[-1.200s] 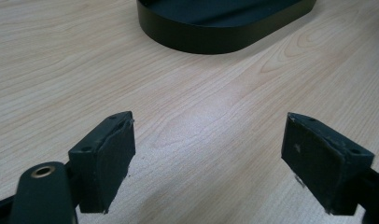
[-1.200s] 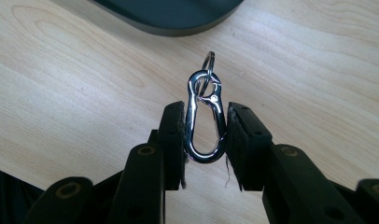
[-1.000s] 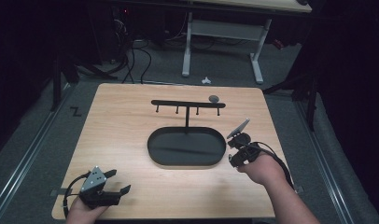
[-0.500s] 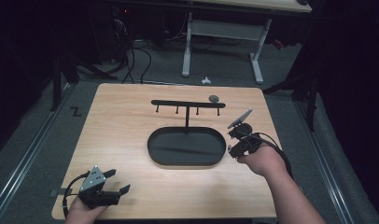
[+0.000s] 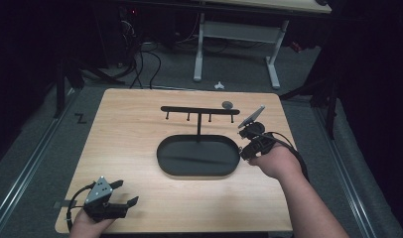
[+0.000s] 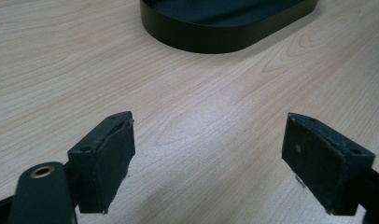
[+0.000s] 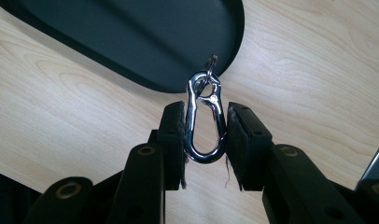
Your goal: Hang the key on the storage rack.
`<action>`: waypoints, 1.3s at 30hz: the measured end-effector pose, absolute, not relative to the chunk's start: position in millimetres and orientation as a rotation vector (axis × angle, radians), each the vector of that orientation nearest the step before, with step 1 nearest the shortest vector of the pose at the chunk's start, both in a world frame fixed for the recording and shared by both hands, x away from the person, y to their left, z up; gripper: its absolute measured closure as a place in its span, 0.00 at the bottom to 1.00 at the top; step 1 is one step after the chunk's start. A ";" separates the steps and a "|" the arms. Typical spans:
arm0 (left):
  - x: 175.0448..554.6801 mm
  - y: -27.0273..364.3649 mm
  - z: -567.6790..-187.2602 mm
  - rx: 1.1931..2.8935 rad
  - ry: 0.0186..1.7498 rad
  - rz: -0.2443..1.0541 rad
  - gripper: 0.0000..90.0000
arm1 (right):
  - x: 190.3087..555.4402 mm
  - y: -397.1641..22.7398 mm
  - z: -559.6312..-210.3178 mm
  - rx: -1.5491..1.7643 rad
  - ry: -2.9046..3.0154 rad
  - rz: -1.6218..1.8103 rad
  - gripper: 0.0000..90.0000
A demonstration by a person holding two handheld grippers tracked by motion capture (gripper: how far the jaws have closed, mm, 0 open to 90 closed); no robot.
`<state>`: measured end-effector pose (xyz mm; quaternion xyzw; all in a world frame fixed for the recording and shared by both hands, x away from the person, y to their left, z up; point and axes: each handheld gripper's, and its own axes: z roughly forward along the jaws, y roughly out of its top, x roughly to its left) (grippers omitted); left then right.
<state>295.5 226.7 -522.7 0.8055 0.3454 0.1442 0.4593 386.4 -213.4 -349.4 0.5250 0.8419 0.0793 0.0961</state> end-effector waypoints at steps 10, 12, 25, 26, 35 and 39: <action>296.3 225.9 -522.8 1.982 0.847 0.354 0.20 | 396.7 -205.7 -330.7 1.549 2.466 0.246 0.76; 296.2 226.0 -522.9 1.984 0.847 0.353 0.20 | 398.6 -204.1 -327.5 1.542 2.463 0.252 0.76; 296.0 226.9 -523.1 1.984 0.850 0.349 0.20 | 412.1 -200.9 -308.5 1.557 2.428 0.280 0.76; 296.0 226.9 -523.1 1.982 0.851 0.349 0.20 | 413.3 -201.0 -307.5 1.551 2.428 0.282 0.76; 296.8 227.8 -523.5 1.982 0.853 0.347 0.20 | 419.8 -195.2 -299.6 1.543 2.422 0.297 0.76; 296.8 227.5 -523.3 1.983 0.851 0.346 0.20 | 419.0 -189.6 -297.6 1.520 2.436 0.300 0.76</action>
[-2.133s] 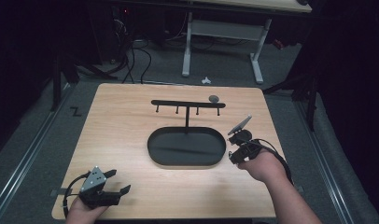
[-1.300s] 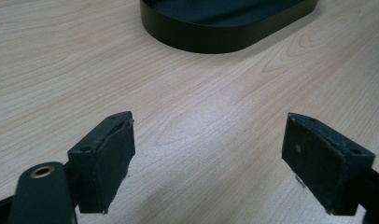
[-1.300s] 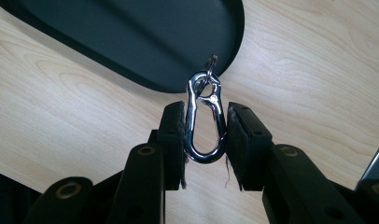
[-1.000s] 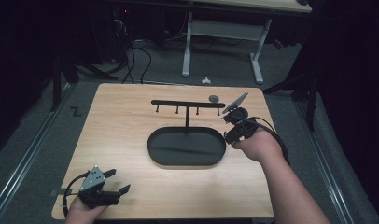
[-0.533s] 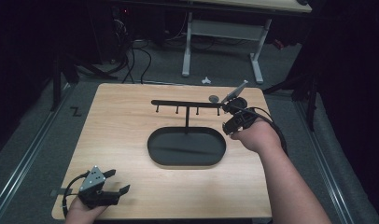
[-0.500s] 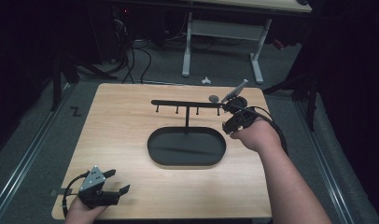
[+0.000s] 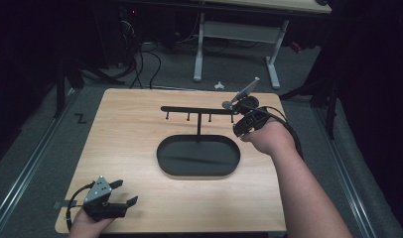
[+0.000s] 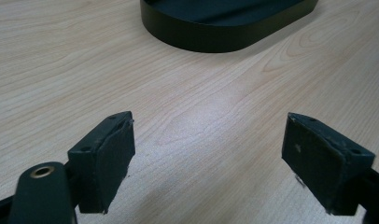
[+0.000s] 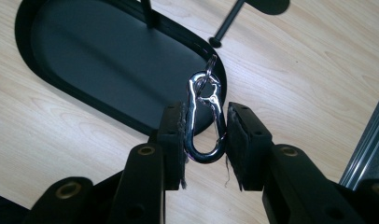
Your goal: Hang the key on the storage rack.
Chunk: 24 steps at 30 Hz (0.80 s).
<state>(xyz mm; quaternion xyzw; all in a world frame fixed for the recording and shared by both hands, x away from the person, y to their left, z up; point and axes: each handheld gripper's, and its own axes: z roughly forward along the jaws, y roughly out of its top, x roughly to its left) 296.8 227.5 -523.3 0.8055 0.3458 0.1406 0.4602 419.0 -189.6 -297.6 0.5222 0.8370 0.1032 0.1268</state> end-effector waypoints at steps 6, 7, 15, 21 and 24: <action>296.1 227.2 -523.1 1.982 0.850 0.346 0.20 | 420.6 -182.6 -293.4 1.493 2.446 0.323 0.76; 296.1 227.3 -523.0 1.984 0.850 0.346 0.20 | 421.9 -181.9 -292.4 1.499 2.441 0.324 0.76; 296.6 229.0 -523.6 1.977 0.856 0.347 0.20 | 432.0 -184.9 -292.0 1.534 2.414 0.312 0.76; 296.6 228.8 -523.8 1.978 0.856 0.346 0.20 | 436.6 -189.5 -296.3 1.563 2.395 0.311 0.76; 296.7 228.5 -524.0 1.979 0.856 0.345 0.20 | 437.3 -191.6 -298.5 1.573 2.388 0.308 0.76</action>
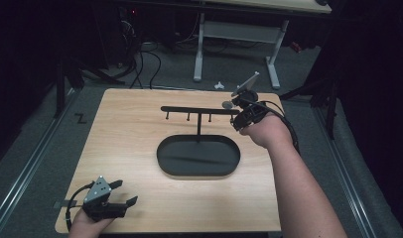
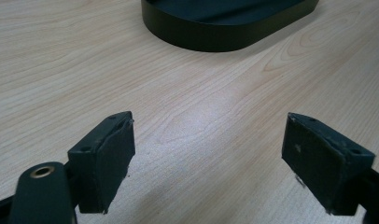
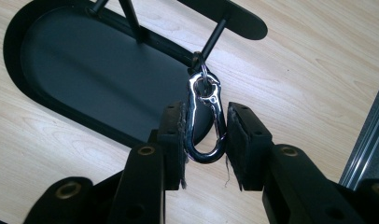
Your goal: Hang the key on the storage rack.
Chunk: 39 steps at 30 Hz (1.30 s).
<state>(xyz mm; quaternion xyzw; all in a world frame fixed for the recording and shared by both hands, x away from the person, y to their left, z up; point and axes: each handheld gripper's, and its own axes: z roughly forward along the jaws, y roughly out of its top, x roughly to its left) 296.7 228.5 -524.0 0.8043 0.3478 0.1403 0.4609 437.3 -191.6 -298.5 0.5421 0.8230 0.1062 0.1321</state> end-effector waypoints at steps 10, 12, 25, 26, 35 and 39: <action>296.5 228.7 -523.8 1.980 0.855 0.346 0.20 | 442.4 -195.2 -303.2 1.574 2.377 0.296 0.76; 296.7 228.5 -524.2 1.979 0.857 0.342 0.20 | 443.4 -194.2 -304.9 1.584 2.370 0.291 0.76; 296.2 228.5 -524.1 1.985 0.855 0.340 0.20 | 449.6 -193.0 -317.0 1.589 2.367 0.310 0.76; 296.3 228.5 -524.1 1.983 0.856 0.341 0.20 | 450.1 -192.9 -317.0 1.591 2.365 0.318 0.76; 296.2 228.3 -524.0 1.985 0.855 0.340 0.20 | 454.1 -190.4 -319.1 1.609 2.369 0.304 0.76; 296.3 228.6 -524.2 1.984 0.856 0.342 0.20 | 455.1 -193.1 -318.5 1.610 2.362 0.311 0.76</action>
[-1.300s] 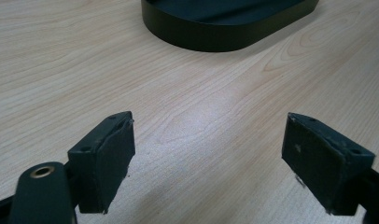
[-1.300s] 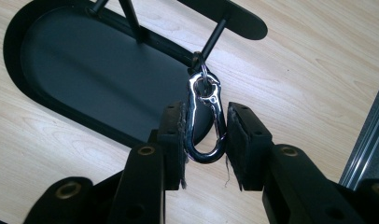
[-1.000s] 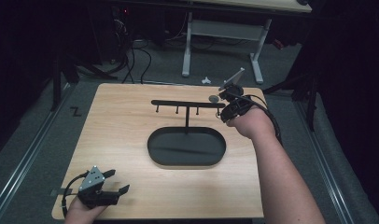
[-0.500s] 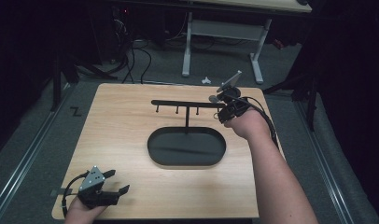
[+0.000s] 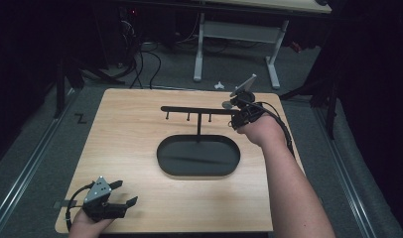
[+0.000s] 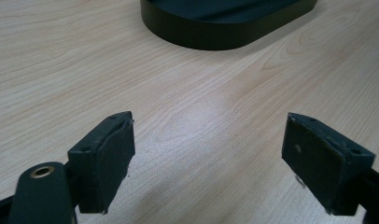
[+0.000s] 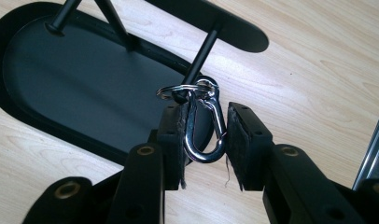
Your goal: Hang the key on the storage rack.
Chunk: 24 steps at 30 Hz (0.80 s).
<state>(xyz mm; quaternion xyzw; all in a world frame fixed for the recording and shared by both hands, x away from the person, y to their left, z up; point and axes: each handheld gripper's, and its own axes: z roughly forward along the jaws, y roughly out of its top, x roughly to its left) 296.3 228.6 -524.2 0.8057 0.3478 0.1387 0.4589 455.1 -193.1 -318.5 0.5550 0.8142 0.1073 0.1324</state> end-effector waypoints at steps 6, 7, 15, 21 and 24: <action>295.8 227.9 -524.2 1.990 0.854 0.343 0.20 | 457.0 -195.7 -318.6 1.621 2.359 0.326 0.76; 295.7 228.0 -524.1 1.989 0.853 0.343 0.20 | 457.7 -196.2 -319.0 1.624 2.358 0.323 0.75; 295.7 228.7 -524.3 1.989 0.855 0.343 0.20 | 460.3 -197.5 -321.5 1.647 2.354 0.314 0.75; 295.6 228.0 -524.2 1.991 0.852 0.341 0.20 | 460.1 -196.5 -321.2 1.662 2.354 0.312 0.70; 295.3 228.3 -524.1 1.990 0.852 0.340 0.20 | 459.5 -196.8 -320.0 1.664 2.354 0.320 0.69</action>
